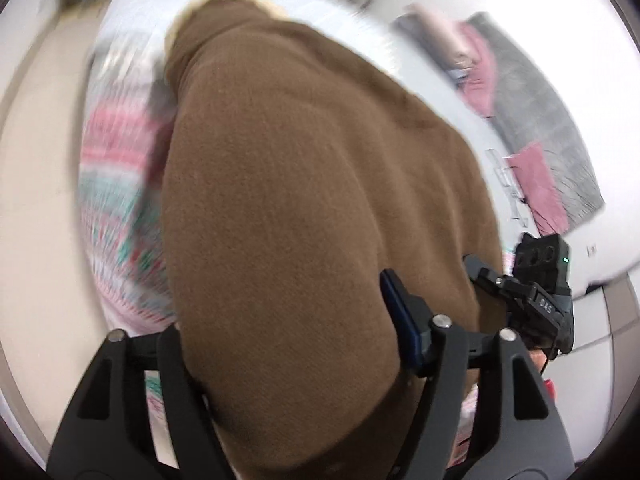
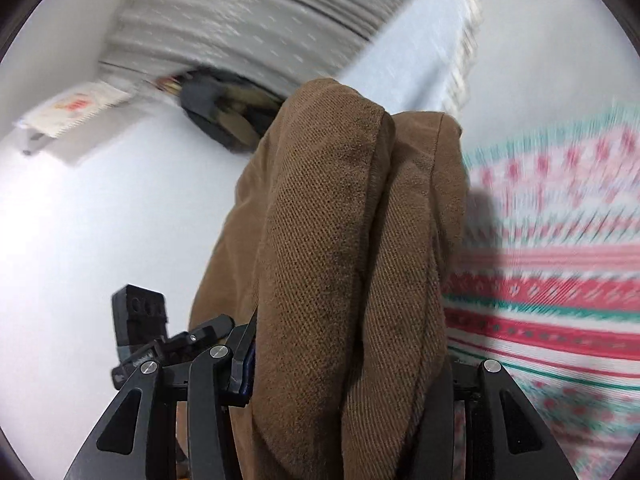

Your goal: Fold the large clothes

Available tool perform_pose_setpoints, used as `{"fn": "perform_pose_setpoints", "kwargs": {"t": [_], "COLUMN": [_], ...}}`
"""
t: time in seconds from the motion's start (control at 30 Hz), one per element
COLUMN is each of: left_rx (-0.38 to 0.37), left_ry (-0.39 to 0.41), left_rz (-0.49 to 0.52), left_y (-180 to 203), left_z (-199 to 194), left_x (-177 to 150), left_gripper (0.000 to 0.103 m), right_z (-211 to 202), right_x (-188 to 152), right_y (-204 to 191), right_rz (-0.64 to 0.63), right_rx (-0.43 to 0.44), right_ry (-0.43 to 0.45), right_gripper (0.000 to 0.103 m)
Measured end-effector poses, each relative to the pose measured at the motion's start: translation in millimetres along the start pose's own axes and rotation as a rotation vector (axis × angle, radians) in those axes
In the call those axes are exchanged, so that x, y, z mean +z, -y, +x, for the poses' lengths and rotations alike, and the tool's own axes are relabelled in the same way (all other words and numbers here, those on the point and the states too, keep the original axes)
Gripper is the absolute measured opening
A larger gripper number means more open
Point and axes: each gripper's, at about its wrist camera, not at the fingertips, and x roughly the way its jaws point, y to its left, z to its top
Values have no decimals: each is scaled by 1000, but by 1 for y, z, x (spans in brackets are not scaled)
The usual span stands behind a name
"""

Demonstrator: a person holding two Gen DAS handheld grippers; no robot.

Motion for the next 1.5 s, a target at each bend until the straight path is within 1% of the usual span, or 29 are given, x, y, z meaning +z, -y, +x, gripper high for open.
{"fn": "perform_pose_setpoints", "kwargs": {"t": [0.03,0.07,0.1,0.13,0.17,0.2,0.3,0.37,0.4,0.43,0.47,0.5,0.6,0.63,0.7,0.73,0.8,0.83,0.9,0.93,0.97,1.0,1.07,1.13,1.23,1.3,1.37,1.4,1.5], "left_rx": [-52,-152,-210,-223,-217,-200,-97,1,58,103,150,179,261,279,346,367,434,455,477,477,490,513,551,588,600,612,664,675,661], "left_ry": [9,45,80,94,105,112,144,164,182,194,208,219,215,219,236,249,253,236,195,196,202,205,209,217,246,262,269,270,244], "left_rz": [-31,-51,-53,-47,-36,-33,-15,-4,5,14,27,41,76,77,67,56,31,22,-26,-47,-76,-93,-83,-69,-73,-61,-46,-44,-52], "left_y": [-19,-32,-38,-38,-36,-34,-23,-9,0,2,10,14,36,41,55,46,56,64,79,82,88,92,100,105,111,117,122,126,123], "left_z": [3,3,0,0,0,-1,-13,-20,-24,-28,-31,-36,-48,-53,-60,-74,-79,-78,-75,-74,-74,-72,-65,-58,-54,-52,-47,-49,-45], "left_x": [-4,-8,-13,-16,-18,-19,-26,-32,-38,-41,-48,-56,-81,-86,-109,-116,-144,-153,-178,-187,-201,-213,-229,-242,-253,-259,-262,-269,-271], "left_gripper": [79,79,80,80,81,82,83,85,90,92,95,97,98,98,99,100,102,102,102,102,102,102,102,102,102,102,102,102,102], "right_z": [15,25,29,28,27,24,8,-6,-12,-18,-29,-40,-63,-71,-87,-96,-111,-118,-130,-139,-144,-143,-146,-146,-145,-148,-148,-156,-151], "right_x": [-3,-4,-4,-3,-2,-1,2,6,6,5,1,-5,-23,-30,-42,-53,-66,-76,-92,-108,-121,-125,-141,-148,-161,-167,-171,-177,-187], "right_y": [10,22,31,38,39,40,32,27,21,25,24,24,17,14,6,5,-5,-12,-23,-27,-36,-44,-52,-54,-50,-46,-42,-48,-45], "right_rz": [2,11,44,74,84,76,39,30,23,15,3,-7,-29,-42,-82,-100,-145,-178,-264,-308,-371,-412,-468,-485,-528,-543,-557,-569,-615], "right_rx": [-37,-18,29,57,67,62,11,-8,-16,-31,-51,-63,-105,-121,-168,-191,-259,-285,-374,-424,-495,-535,-606,-628,-681,-690,-697,-711,-785], "right_ry": [-2,-1,-7,-14,-21,-29,-27,-33,-36,-36,-29,-24,-17,-17,-21,-19,-8,-5,5,17,32,30,4,-5,-5,8,0,-14,-35], "right_gripper": [52,55,57,58,58,61,62,62,63,64,65,67,69,70,71,73,76,78,80,81,82,84,86,86,86,86,86,86,86]}}
